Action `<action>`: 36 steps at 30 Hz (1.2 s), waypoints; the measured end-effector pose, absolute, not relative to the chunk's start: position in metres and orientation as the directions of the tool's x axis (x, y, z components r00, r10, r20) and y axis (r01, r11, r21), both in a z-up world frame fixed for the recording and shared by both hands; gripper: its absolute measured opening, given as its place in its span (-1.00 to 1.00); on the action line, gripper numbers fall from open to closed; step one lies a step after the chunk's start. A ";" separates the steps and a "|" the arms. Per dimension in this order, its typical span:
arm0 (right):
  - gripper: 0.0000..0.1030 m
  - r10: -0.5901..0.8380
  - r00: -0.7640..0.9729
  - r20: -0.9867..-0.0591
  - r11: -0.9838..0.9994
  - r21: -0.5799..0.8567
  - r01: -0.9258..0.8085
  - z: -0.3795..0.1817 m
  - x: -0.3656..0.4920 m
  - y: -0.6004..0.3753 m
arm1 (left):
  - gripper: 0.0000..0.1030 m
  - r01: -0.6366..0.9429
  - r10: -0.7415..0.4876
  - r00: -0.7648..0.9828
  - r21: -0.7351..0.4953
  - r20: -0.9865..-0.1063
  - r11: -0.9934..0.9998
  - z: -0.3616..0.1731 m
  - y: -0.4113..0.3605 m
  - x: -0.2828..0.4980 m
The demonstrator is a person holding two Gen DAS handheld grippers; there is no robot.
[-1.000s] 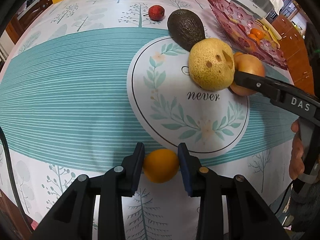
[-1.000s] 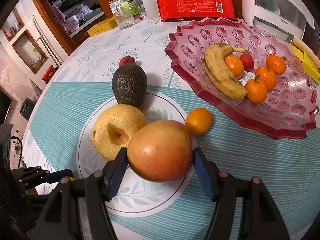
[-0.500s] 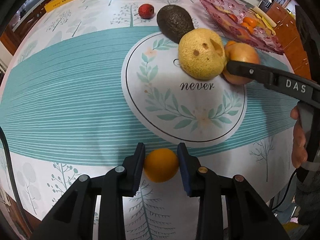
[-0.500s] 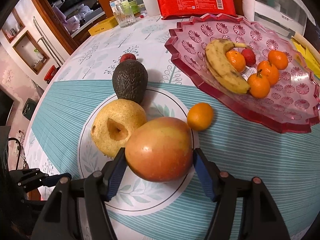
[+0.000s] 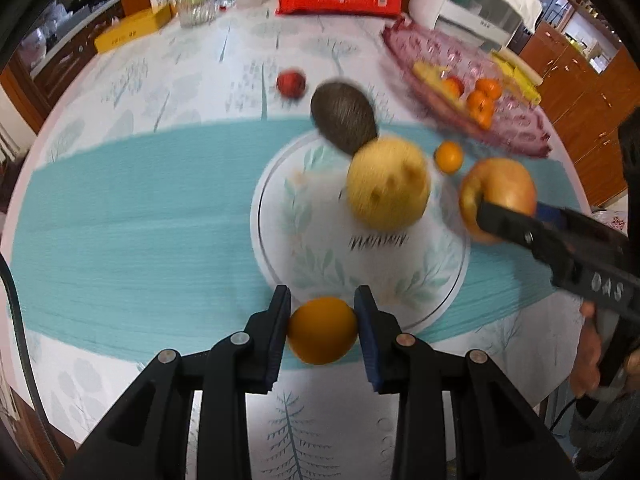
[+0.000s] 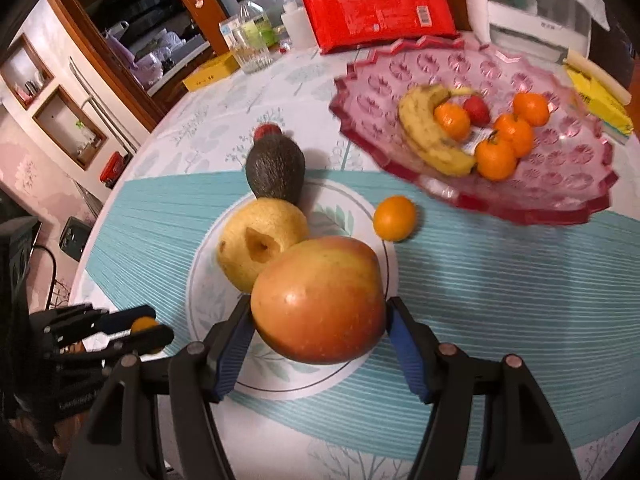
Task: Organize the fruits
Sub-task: 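Lift the orange and the apple and carry both over the pink bowl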
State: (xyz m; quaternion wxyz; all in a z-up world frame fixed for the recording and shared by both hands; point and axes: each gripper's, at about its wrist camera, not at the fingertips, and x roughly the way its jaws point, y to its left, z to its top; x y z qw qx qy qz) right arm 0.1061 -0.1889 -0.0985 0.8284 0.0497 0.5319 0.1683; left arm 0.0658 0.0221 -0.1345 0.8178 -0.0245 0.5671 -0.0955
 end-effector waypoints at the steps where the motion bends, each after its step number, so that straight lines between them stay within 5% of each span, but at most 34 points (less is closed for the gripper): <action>1: 0.28 0.333 0.391 -0.858 0.938 0.261 -0.226 -0.089 0.105 -0.191 | -0.40 0.136 -0.190 0.351 -0.151 -0.917 0.979 -0.126 0.021 0.070; 22: 0.28 0.166 0.695 -0.700 0.984 0.075 -0.159 0.127 0.151 -0.282 | -0.40 0.357 -0.288 0.581 -0.080 -0.761 0.931 0.084 -0.064 0.190; 28: 0.28 0.099 0.706 -0.701 0.994 0.031 -0.108 0.122 0.191 -0.301 | -0.40 0.367 -0.273 0.582 -0.053 -0.766 0.929 0.083 -0.103 0.235; 36: 0.28 0.056 0.591 -0.805 0.998 0.027 -0.057 0.038 0.243 -0.320 | -0.39 0.342 -0.266 0.499 -0.095 -0.825 0.935 0.015 -0.144 0.286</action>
